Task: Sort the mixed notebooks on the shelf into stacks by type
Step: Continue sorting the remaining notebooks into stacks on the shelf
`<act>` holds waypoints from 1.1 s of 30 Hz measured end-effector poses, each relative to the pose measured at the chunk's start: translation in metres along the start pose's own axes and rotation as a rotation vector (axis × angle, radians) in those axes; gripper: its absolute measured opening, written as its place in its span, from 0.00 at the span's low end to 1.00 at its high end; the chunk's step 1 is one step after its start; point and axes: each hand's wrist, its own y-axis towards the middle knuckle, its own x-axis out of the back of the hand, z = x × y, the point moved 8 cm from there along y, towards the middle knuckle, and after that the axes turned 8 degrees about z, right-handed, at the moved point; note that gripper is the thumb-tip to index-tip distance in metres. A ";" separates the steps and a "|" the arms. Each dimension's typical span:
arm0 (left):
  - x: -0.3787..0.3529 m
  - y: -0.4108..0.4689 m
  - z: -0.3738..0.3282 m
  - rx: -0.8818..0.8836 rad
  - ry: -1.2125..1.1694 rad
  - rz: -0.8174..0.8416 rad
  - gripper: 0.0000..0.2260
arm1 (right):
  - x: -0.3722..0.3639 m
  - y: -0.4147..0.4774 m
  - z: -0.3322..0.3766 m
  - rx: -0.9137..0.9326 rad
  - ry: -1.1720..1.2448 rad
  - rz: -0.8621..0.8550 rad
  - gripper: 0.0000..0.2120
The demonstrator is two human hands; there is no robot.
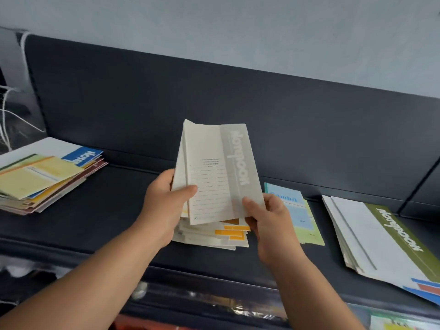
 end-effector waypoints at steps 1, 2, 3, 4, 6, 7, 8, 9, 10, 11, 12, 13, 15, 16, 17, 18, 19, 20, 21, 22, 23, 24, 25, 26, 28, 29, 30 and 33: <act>0.006 0.002 0.000 0.009 -0.005 0.019 0.12 | -0.003 0.000 0.001 0.008 -0.014 -0.018 0.09; 0.010 0.005 0.001 0.024 -0.012 0.041 0.12 | -0.008 -0.001 0.001 0.011 -0.001 -0.021 0.09; 0.013 0.008 0.002 0.042 -0.017 0.064 0.12 | -0.012 -0.002 0.000 0.009 0.020 -0.015 0.11; 0.015 0.011 0.004 0.061 -0.019 0.083 0.11 | -0.016 -0.002 0.000 0.010 0.037 -0.004 0.12; 0.016 0.015 0.007 0.098 -0.020 0.108 0.11 | -0.019 -0.003 0.001 0.025 0.004 -0.008 0.16; 0.015 0.017 0.008 0.111 -0.011 0.119 0.11 | -0.018 -0.003 0.002 0.035 -0.046 -0.029 0.17; 0.013 0.019 0.009 0.115 0.012 0.134 0.10 | -0.016 -0.003 0.004 0.047 -0.097 -0.055 0.18; 0.011 0.022 0.009 0.108 0.046 0.149 0.10 | -0.015 -0.002 0.006 0.056 -0.147 -0.080 0.17; 0.009 0.025 0.009 0.096 0.090 0.160 0.09 | -0.014 -0.001 0.008 0.063 -0.198 -0.097 0.17; 0.006 0.028 0.010 0.085 0.140 0.167 0.09 | -0.013 0.001 0.009 0.066 -0.261 -0.112 0.17; 0.005 0.032 0.013 0.082 0.197 0.166 0.09 | -0.012 0.003 0.010 0.068 -0.324 -0.121 0.17; 0.006 0.036 0.018 0.088 0.265 0.151 0.08 | -0.011 0.006 0.008 0.068 -0.392 -0.125 0.18; 0.009 0.042 0.027 0.117 0.453 0.101 0.07 | -0.010 0.014 0.004 0.056 -0.538 -0.126 0.19; 0.012 0.044 0.033 0.144 0.565 0.088 0.09 | -0.010 0.018 0.000 0.041 -0.611 -0.120 0.21; 0.013 0.045 0.037 0.177 0.679 0.092 0.11 | -0.012 0.021 -0.005 0.018 -0.683 -0.102 0.22; 0.014 0.045 0.042 0.214 0.775 0.106 0.15 | -0.016 0.025 -0.010 -0.001 -0.751 -0.080 0.23; 0.014 0.045 0.047 0.249 0.837 0.122 0.19 | -0.019 0.027 -0.014 -0.013 -0.818 -0.056 0.23; 0.014 0.043 0.050 0.272 0.861 0.136 0.24 | -0.023 0.029 -0.018 -0.010 -0.883 -0.035 0.22; 0.015 0.042 0.053 0.292 0.863 0.136 0.29 | -0.025 0.030 -0.022 -0.003 -0.934 -0.011 0.22; 0.015 0.041 0.054 0.299 0.861 0.125 0.32 | -0.027 0.031 -0.025 -0.001 -0.966 0.013 0.24; 0.014 0.042 0.053 0.277 0.867 0.116 0.33 | -0.028 0.032 -0.028 -0.015 -0.982 0.040 0.26; 0.013 0.042 0.051 0.246 0.888 0.117 0.31 | -0.028 0.033 -0.031 -0.034 -0.990 0.067 0.27; 0.011 0.044 0.050 0.210 0.915 0.121 0.29 | -0.028 0.033 -0.033 -0.051 -0.994 0.094 0.27; 0.009 0.044 0.048 0.187 0.948 0.125 0.29 | -0.028 0.033 -0.034 -0.057 -0.993 0.116 0.27; 0.005 0.045 0.042 0.153 1.002 0.127 0.30 | -0.028 0.034 -0.033 -0.039 -1.004 0.144 0.27; 0.004 0.046 0.041 0.132 1.030 0.119 0.30 | -0.029 0.035 -0.031 -0.018 -1.022 0.145 0.26; 0.004 0.046 0.038 0.104 1.064 0.107 0.31 | -0.030 0.037 -0.028 0.005 -1.045 0.143 0.25; 0.002 0.045 0.029 0.007 1.169 0.086 0.31 | -0.037 0.038 -0.020 0.060 -1.138 0.146 0.25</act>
